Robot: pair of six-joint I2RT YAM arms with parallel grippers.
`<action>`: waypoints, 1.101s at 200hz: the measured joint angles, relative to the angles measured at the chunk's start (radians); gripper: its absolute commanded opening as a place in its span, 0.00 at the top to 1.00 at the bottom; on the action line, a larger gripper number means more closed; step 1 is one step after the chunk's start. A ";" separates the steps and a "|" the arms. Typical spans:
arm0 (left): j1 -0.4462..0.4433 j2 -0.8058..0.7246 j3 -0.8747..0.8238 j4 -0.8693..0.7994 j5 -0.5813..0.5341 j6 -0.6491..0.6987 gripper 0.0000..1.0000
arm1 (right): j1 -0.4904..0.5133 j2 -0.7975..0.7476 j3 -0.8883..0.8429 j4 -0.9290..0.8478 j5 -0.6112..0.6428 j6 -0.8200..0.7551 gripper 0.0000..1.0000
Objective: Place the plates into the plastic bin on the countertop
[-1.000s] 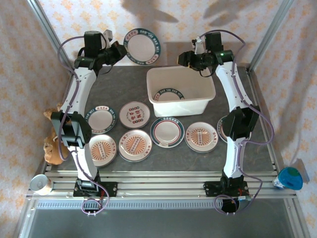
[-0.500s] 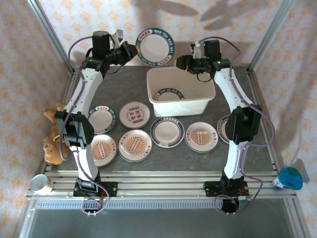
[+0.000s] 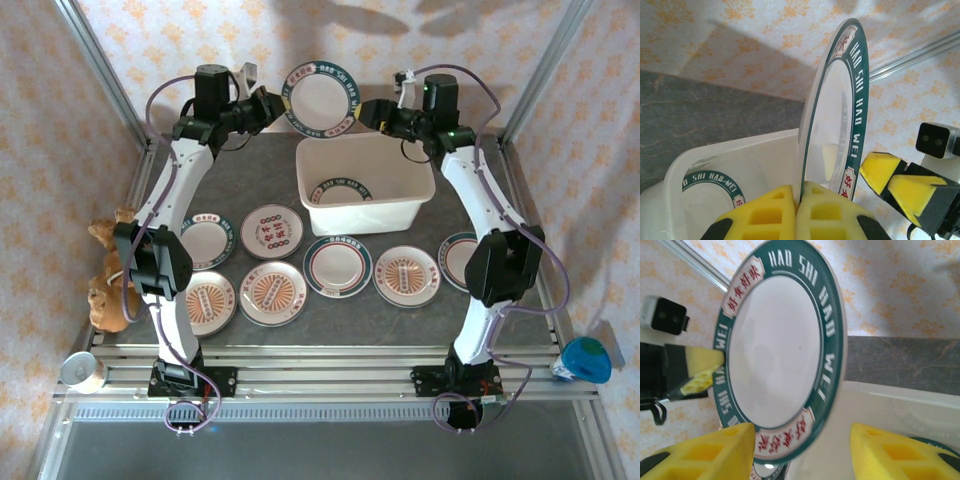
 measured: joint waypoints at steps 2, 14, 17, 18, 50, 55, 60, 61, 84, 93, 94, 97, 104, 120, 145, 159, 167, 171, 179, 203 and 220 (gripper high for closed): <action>-0.001 0.001 0.000 0.000 0.000 0.000 1.00 | 0.000 0.000 0.000 0.005 0.000 0.006 0.48; -0.003 0.003 0.000 0.000 0.000 0.000 1.00 | 0.000 0.007 0.006 0.023 -0.004 0.034 0.48; -0.003 0.003 0.000 0.000 0.000 0.000 1.00 | 0.000 0.010 0.008 0.027 -0.005 0.039 0.49; -0.003 0.003 0.000 0.000 0.000 0.000 1.00 | 0.000 0.011 0.009 0.030 -0.005 0.041 0.49; -0.002 0.003 0.000 0.002 0.000 0.000 1.00 | 0.000 0.045 0.014 0.068 -0.006 0.103 0.51; -0.003 0.003 -0.001 0.002 0.000 0.000 1.00 | 0.000 0.050 0.014 0.068 -0.006 0.108 0.51; -0.003 0.003 -0.001 0.002 0.000 0.000 1.00 | 0.000 0.054 0.014 0.068 -0.006 0.113 0.51; -0.003 0.003 -0.001 0.002 0.000 0.000 1.00 | 0.000 0.055 0.014 0.068 -0.006 0.114 0.51; -0.005 0.003 -0.010 0.014 0.000 -0.001 1.00 | -0.001 0.060 0.014 0.068 -0.003 0.129 0.51; -0.007 0.003 -0.014 0.021 0.000 -0.004 1.00 | -0.001 0.060 0.014 0.072 -0.003 0.134 0.51; -0.007 0.003 -0.014 0.021 0.000 -0.005 1.00 | -0.001 0.060 0.014 0.073 -0.003 0.134 0.52; -0.008 0.003 -0.015 0.021 0.000 -0.006 1.00 | -0.001 0.060 0.014 0.076 -0.003 0.137 0.52; -0.009 0.003 -0.016 0.022 0.000 -0.008 1.00 | -0.001 0.060 0.014 0.080 -0.003 0.144 0.54; -0.015 0.003 -0.021 0.028 0.002 -0.016 1.00 | -0.001 0.062 0.014 0.093 -0.007 0.162 0.56; -0.022 0.003 -0.027 0.044 0.004 -0.026 1.00 | -0.001 0.067 0.014 0.108 -0.010 0.188 0.61; -0.025 0.003 -0.033 0.058 0.008 -0.028 1.00 | -0.003 0.071 0.014 0.110 -0.011 0.195 0.64; -0.027 0.003 -0.036 0.061 0.008 -0.030 1.00 | -0.004 0.074 0.014 0.110 -0.011 0.198 0.67; -0.027 0.003 -0.038 0.063 0.008 -0.031 1.00 | -0.005 0.075 0.014 0.110 -0.011 0.202 0.68; -0.027 0.003 -0.041 0.066 0.008 -0.032 1.00 | -0.005 0.078 0.014 0.110 -0.012 0.202 0.72; -0.027 0.003 -0.048 0.072 0.009 -0.034 1.00 | -0.005 0.080 0.014 0.109 -0.012 0.211 0.78; -0.027 0.003 -0.049 0.073 0.010 -0.034 1.00 | -0.006 0.080 0.014 0.110 -0.013 0.213 0.82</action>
